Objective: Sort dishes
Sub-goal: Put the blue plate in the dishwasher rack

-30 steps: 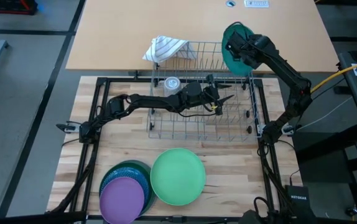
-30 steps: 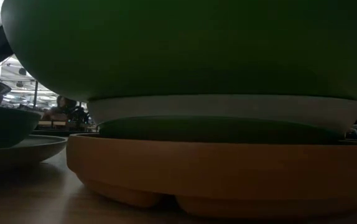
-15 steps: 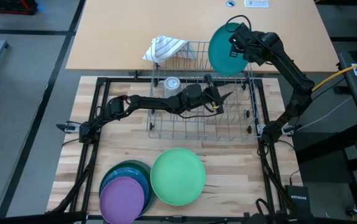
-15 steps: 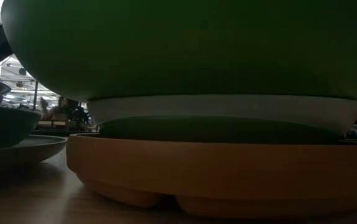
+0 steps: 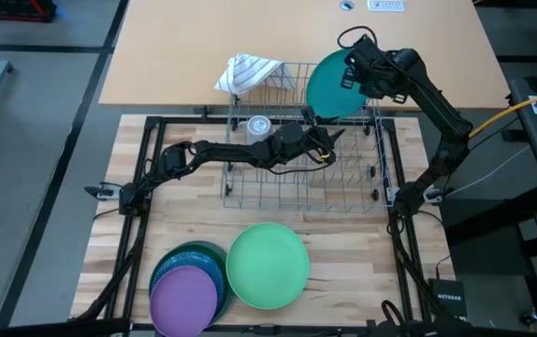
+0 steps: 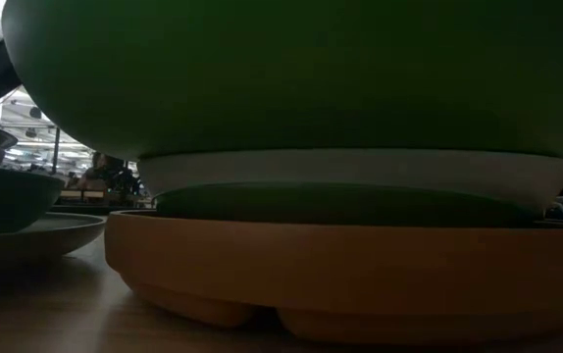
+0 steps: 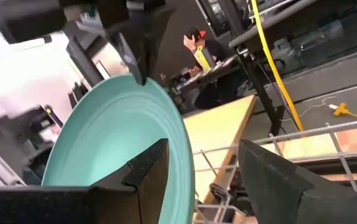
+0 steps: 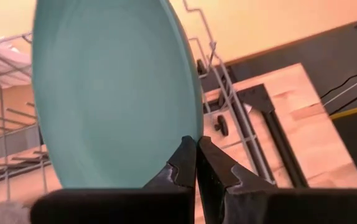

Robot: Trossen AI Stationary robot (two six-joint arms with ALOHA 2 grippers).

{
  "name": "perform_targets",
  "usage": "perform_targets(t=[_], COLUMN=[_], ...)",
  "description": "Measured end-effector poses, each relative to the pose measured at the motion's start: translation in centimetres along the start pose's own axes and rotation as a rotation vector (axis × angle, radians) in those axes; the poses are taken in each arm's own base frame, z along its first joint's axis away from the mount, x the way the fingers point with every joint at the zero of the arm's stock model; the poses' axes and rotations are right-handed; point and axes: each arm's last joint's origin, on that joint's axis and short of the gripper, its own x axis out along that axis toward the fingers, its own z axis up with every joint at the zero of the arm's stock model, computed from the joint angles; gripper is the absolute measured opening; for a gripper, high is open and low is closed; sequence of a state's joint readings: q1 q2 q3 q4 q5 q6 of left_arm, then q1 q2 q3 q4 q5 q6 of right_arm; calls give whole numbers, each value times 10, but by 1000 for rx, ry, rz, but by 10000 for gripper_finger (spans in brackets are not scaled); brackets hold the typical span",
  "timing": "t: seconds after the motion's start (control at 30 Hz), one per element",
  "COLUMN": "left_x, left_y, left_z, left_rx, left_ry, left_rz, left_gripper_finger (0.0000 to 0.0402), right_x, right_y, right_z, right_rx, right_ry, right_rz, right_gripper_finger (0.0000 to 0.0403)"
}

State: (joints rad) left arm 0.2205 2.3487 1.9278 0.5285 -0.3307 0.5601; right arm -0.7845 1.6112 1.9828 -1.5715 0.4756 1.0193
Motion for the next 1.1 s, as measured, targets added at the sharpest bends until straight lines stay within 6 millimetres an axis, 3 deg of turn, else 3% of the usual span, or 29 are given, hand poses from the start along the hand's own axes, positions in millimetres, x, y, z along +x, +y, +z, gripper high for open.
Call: perform_targets(t=[0.53, 0.7, 0.93, 1.1], left_x=[6, 7, 7, 7], left_y=[13, 17, 18, 18], left_z=[-23, -28, -34, -34], left_rx=[36, 43, 55, 58], left_ry=[139, 161, 205, 203], left_rz=[-24, -25, -40, -41], left_gripper_finger=[175, 127, 18, 15], right_x=[0, 0, 0, 0], right_y=[1, 1, 1, 1], right_z=[-2, -2, -2, -1], right_rx=[27, 26, 24, -14], right_ry=[64, 65, 65, 35], right_rz=[42, 41, 41, 24], right_gripper_finger=[4, 4, 4, 4])
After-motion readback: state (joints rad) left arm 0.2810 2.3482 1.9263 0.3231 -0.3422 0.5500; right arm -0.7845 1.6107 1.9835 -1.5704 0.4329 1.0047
